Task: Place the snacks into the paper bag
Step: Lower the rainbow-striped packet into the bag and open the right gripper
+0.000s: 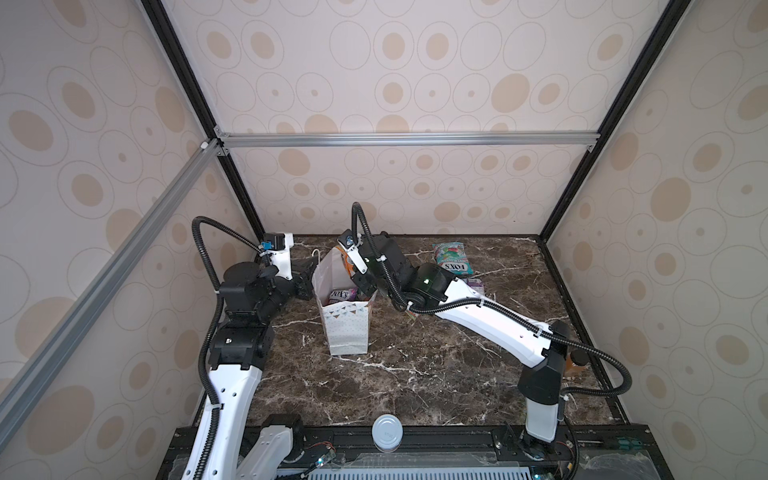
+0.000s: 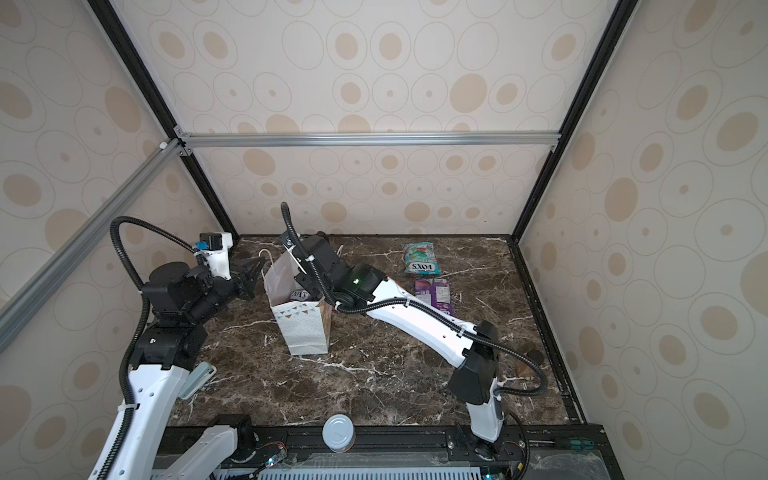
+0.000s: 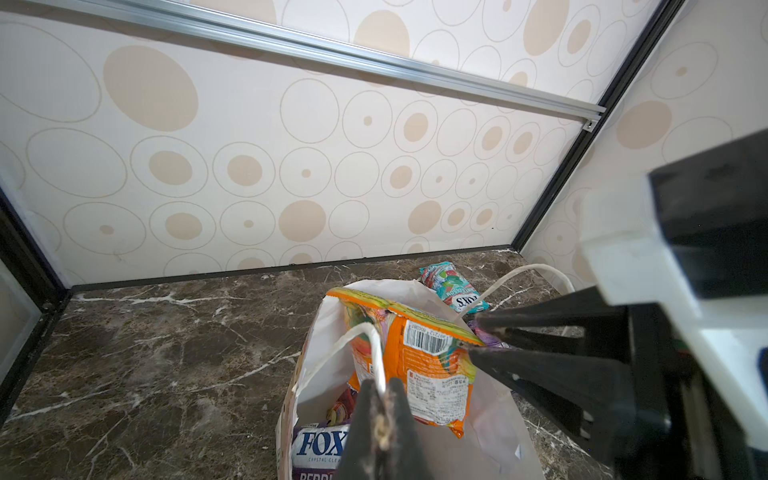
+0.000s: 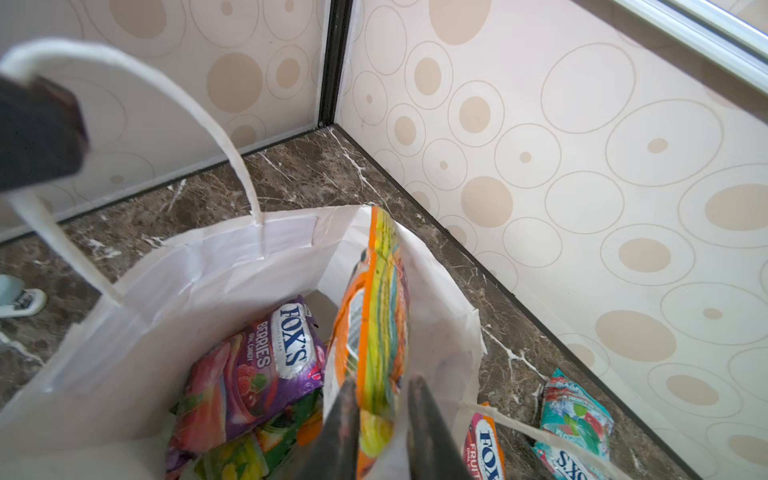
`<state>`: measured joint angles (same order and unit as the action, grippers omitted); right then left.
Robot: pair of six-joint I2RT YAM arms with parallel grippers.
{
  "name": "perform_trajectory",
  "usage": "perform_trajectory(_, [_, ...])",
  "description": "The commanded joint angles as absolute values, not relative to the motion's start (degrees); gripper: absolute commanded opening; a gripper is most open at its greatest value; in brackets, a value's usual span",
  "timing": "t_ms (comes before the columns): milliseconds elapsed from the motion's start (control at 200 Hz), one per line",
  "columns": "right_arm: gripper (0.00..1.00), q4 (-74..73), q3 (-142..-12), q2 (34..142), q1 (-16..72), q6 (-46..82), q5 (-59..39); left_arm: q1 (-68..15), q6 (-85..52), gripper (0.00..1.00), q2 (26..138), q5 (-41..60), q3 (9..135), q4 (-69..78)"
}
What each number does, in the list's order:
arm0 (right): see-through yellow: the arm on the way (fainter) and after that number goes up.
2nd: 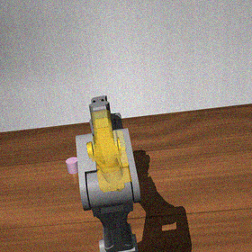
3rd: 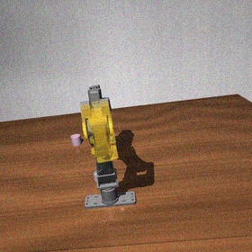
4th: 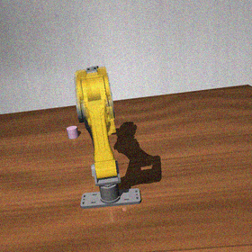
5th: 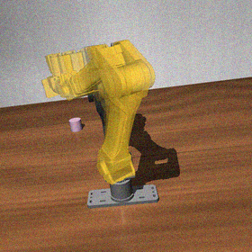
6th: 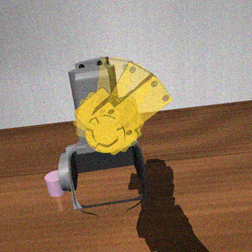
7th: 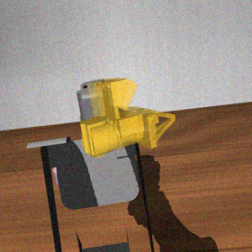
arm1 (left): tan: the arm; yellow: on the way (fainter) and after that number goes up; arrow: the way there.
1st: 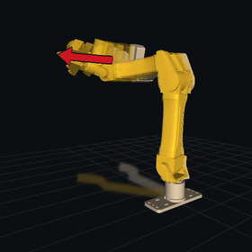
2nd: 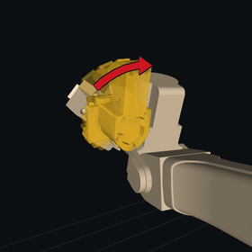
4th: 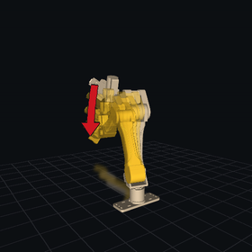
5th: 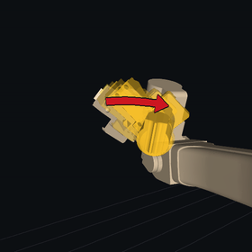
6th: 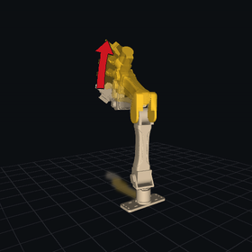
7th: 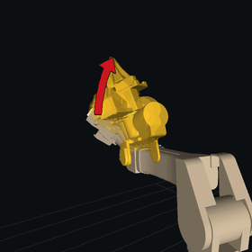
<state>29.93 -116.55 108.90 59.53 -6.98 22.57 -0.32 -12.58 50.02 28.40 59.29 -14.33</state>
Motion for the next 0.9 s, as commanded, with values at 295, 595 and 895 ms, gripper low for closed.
perform_trajectory(295, [0.38, 37.1, -124.9, 109.3, 60.3, -3.3, 14.1, 0.2, -11.1, 0.0, 48.8, 28.5, 61.2, -11.6])
perform_trajectory(595, [0.38, 43.0, -132.2, 108.6, 60.7, -1.2, 11.0, 0.3, -11.0, 0.0, 48.3, 27.3, 61.1, -11.9])
perform_trajectory(895, [0.39, 35.5, -116.8, 97.2, 60.7, -1.2, 14.6, 0.4, -11.4, 0.0, 47.8, 27.3, 60.7, -11.1])
